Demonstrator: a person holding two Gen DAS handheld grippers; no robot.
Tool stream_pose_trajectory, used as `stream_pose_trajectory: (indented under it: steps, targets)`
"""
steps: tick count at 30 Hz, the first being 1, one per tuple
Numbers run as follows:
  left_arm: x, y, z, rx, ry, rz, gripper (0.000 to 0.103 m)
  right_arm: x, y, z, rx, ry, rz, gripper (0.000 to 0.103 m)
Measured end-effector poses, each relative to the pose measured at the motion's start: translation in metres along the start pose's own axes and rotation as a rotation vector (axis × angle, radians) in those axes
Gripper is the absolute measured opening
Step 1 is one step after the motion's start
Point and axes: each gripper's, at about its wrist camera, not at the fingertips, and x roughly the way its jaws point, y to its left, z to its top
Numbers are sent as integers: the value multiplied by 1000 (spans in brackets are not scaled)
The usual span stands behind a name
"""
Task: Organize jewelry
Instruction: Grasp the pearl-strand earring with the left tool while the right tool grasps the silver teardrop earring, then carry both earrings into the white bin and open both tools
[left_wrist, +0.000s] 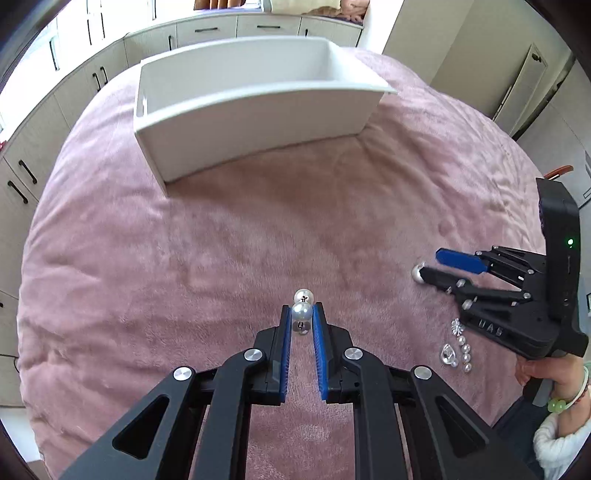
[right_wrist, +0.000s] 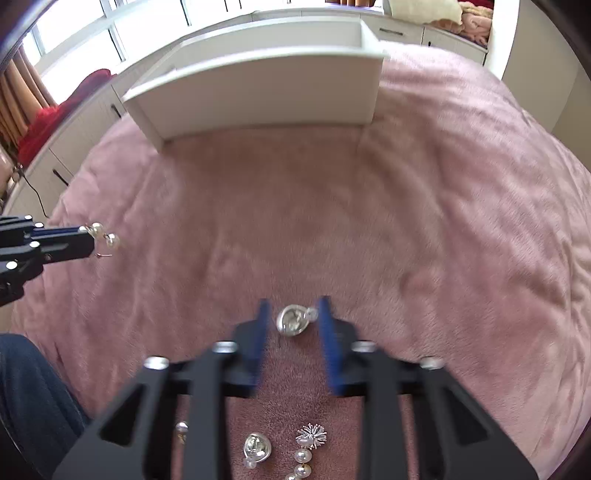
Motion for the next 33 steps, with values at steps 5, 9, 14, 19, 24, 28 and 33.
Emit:
stream_pose_trajectory:
  steps: [5,9,14,19,24,28,33]
  targets:
    - [37,1,-8,-31,58,21,18,20,5,-7,-8,17,-38,49]
    - [69,-5,-16,-12,126,121,34,29,4,-9,6,16,-41,48]
    - [74,-9,-18,9,120,135,32,25,-1,-11,23,15,-3,27]
    - [68,-4,-21,4,119,104,16,16,-3,-11,43,7,37,25]
    - [48,2,-25,-9,99,53,16,-9,-9,-7,66,-37,84,25]
    - [20,12,-20,-22,49,27,16,-30,-9,6,63,-84,104,25]
    - [-23,19,0,-29,-43,7,16,-58,-4,31,40,-154,120,25]
